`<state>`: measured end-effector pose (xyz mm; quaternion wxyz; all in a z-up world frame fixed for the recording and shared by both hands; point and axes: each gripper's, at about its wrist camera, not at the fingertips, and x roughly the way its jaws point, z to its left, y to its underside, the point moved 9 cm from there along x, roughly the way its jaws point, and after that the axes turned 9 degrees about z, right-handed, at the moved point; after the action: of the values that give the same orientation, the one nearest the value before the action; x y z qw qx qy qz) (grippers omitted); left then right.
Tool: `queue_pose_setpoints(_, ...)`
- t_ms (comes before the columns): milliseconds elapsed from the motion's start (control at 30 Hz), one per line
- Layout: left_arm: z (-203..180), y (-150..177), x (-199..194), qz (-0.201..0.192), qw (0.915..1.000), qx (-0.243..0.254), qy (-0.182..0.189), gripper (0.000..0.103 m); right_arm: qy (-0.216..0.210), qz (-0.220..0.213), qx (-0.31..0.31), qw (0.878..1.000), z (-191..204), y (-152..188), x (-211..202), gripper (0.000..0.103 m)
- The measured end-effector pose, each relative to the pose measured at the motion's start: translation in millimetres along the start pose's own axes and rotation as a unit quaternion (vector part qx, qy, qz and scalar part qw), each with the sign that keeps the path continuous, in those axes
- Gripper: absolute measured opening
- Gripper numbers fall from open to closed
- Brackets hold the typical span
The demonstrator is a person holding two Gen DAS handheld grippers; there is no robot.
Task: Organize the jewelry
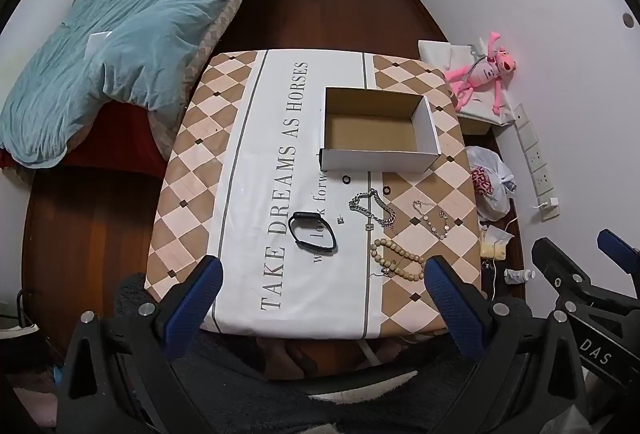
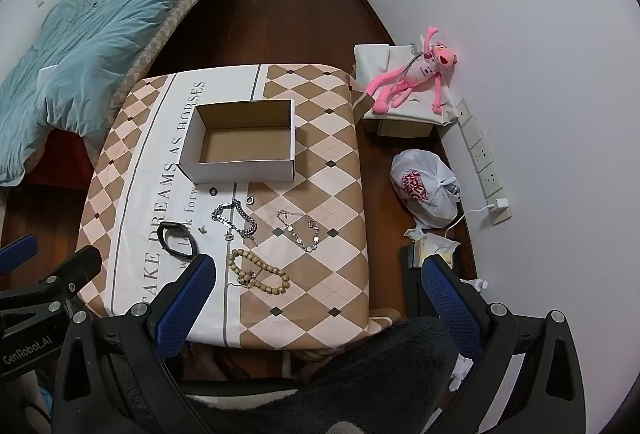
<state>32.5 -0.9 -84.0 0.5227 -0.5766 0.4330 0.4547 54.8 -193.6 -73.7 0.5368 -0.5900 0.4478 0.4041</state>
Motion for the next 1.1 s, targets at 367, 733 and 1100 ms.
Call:
queue_pose_setpoints(367, 0.8, -0.6, 0.3, -0.001, 1.0000, 0.000, -0.003, 0.103, -0.004, 0.003, 0.001, 1.000, -0.4, 0.1, -0.5, 0.103)
queue_pose_setpoints(733, 0.6, -0.7, 0.0, -0.003, 1.0000, 0.000, -0.004, 0.103, -0.003, 0.003, -0.001, 1.000, 0.9, 2.2, -1.2, 0.103)
queue_pose_setpoints(1100, 0.1, -1.2, 1.0, -0.003, 1.0000, 0.000, -0.005, 0.103, -0.002, 0.004, 0.000, 1.000, 0.7, 1.9, -1.8, 0.103)
